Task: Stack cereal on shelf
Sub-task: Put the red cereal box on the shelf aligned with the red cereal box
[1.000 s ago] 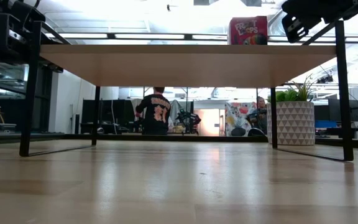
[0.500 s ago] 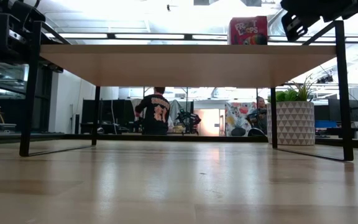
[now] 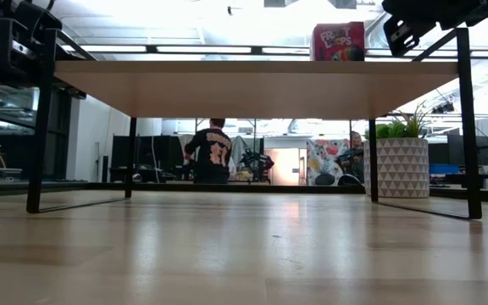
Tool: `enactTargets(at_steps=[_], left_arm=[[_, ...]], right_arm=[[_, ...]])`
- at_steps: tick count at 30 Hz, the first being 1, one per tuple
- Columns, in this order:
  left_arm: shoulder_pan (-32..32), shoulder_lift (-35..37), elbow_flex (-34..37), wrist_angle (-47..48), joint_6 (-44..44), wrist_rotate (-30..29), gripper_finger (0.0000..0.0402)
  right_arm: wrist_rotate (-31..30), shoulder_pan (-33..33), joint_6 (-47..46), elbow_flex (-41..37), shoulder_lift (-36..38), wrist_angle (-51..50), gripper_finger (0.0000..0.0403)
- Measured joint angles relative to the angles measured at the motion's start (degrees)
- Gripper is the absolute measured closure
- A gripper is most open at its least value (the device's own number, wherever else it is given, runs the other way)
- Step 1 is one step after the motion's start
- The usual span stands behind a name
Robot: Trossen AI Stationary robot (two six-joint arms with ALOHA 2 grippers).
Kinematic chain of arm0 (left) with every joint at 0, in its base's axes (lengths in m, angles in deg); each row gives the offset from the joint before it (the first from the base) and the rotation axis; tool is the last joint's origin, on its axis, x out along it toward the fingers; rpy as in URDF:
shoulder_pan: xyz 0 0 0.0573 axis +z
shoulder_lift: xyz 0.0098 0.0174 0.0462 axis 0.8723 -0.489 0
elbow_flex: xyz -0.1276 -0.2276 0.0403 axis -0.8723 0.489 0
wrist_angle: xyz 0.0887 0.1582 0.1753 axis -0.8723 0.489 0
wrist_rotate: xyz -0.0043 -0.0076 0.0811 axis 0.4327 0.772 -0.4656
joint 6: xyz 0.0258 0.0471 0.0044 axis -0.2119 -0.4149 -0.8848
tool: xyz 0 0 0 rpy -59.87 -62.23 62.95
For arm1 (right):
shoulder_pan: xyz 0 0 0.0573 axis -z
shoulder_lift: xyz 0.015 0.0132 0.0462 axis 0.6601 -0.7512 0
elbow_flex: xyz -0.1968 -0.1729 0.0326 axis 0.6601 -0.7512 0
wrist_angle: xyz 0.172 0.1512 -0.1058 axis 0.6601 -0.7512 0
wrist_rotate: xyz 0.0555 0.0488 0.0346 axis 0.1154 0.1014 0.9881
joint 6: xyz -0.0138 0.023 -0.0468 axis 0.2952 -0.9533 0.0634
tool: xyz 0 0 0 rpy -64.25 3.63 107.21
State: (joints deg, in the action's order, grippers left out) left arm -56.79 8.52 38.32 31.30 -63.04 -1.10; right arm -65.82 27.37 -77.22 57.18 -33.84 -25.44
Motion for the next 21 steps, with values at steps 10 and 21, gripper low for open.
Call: enactTargets(at_steps=[10, 21], left_arm=[[0.0, 0.0, 0.0, 0.0, 0.0, 0.0, 0.0398], [0.0, 0.0, 0.0, 0.0, 0.0, 0.0, 0.0398]], right_arm=[[0.0, 0.0, 1.3, -0.1, 0.0, 1.2, 0.0403], [0.0, 0.0, 3.1, -0.1, 0.0, 4.5, 0.0403]])
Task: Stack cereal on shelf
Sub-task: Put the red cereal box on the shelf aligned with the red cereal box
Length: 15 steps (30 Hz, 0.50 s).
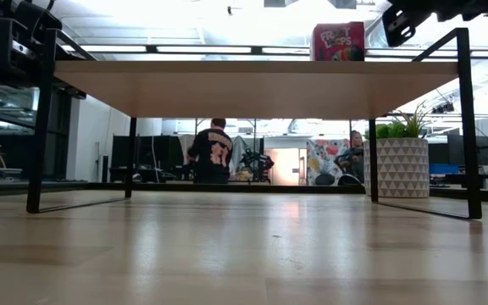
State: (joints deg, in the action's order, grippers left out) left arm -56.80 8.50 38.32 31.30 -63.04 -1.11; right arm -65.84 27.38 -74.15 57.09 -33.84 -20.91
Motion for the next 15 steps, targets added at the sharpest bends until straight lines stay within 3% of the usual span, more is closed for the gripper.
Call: enactTargets(at_steps=[15], left_arm=[[0.0, 0.0, 0.0, 0.0, 0.0, 0.0, 0.0398]], right_arm=[[0.0, 0.0, 2.3, 0.0, 0.0, 4.4, 0.0403]])
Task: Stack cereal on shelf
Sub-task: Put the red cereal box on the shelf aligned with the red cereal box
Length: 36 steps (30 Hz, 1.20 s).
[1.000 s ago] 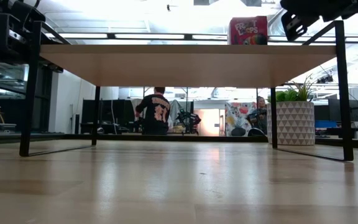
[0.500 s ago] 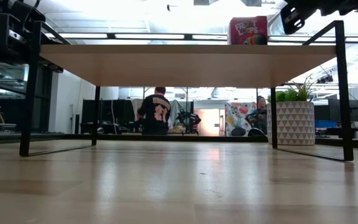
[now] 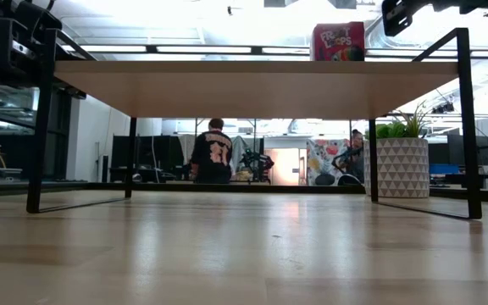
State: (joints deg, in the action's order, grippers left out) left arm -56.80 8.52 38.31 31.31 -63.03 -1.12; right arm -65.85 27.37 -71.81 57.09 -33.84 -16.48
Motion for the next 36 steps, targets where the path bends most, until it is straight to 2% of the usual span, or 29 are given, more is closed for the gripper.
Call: enactTargets(at_steps=[8, 14, 19, 25, 29, 36], left_arm=[[0.0, 0.0, 0.0, 0.0, 0.0, 0.0, 0.0398], [0.0, 0.0, 0.0, -0.5, -7.5, 0.0, 0.0398], [0.0, 0.0, 0.0, -5.6, 1.6, 0.4, 0.0398], [0.0, 0.0, 0.0, -24.7, 14.6, 0.0, 0.0398], [0.0, 0.0, 0.0, -33.6, 15.8, 0.0, 0.0398], [-0.1, -4.2, -1.7, -36.1, 22.9, 9.0, 0.0398]], right_arm=[[0.8, 0.0, 1.0, 0.0, 0.0, 3.1, 0.0403], [2.2, 0.0, 2.1, 0.0, 0.0, 5.3, 0.0403], [2.5, 0.0, 2.4, 0.0, 0.0, 5.3, 0.0403], [2.3, 0.0, 2.4, 0.0, 0.0, 5.3, 0.0403], [2.3, 0.0, 2.5, 0.0, 0.0, 5.3, 0.0403], [2.2, 0.0, 2.5, 0.0, 0.0, 5.3, 0.0403]])
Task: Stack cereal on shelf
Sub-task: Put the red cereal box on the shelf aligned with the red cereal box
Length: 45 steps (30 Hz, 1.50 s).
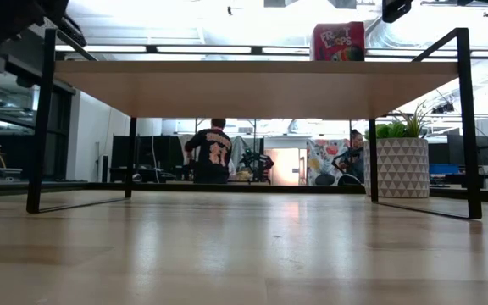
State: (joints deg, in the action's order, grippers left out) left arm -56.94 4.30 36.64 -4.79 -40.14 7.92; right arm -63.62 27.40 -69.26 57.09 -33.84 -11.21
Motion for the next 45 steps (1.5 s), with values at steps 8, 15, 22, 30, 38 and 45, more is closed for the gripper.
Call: enactTargets(at_steps=[8, 15, 22, 30, 38, 45], left_arm=[[-4.4, -9.8, -5.1, -0.4, -4.2, 2.0, 0.0396], [-8.2, -19.3, -8.5, -0.5, -6.4, 1.4, 0.0330], [-12.0, -25.7, -10.6, -0.3, -5.9, 2.9, 0.0207], [-18.9, -31.1, -15.6, 0.3, -7.7, 12.8, 0.0105], [-30.1, -37.4, -31.0, 33.6, -10.1, -0.8, 0.0098], [-42.6, -47.6, -47.7, 69.0, 5.7, -21.5, 0.0098]], right_arm=[[0.0, 0.0, 0.6, 0.0, 0.0, -0.1, 0.0403], [0.0, 0.0, 0.6, 0.0, 0.0, -0.3, 0.0403], [-0.1, 0.0, 0.5, 0.0, 0.0, -0.7, 0.0403], [-0.1, 0.0, 0.4, 0.0, 0.0, -0.7, 0.0403], [-0.1, 0.0, 0.4, 0.0, 0.0, -1.2, 0.0403], [-1.7, 0.0, 0.4, 0.0, 0.0, -2.0, 0.0403]])
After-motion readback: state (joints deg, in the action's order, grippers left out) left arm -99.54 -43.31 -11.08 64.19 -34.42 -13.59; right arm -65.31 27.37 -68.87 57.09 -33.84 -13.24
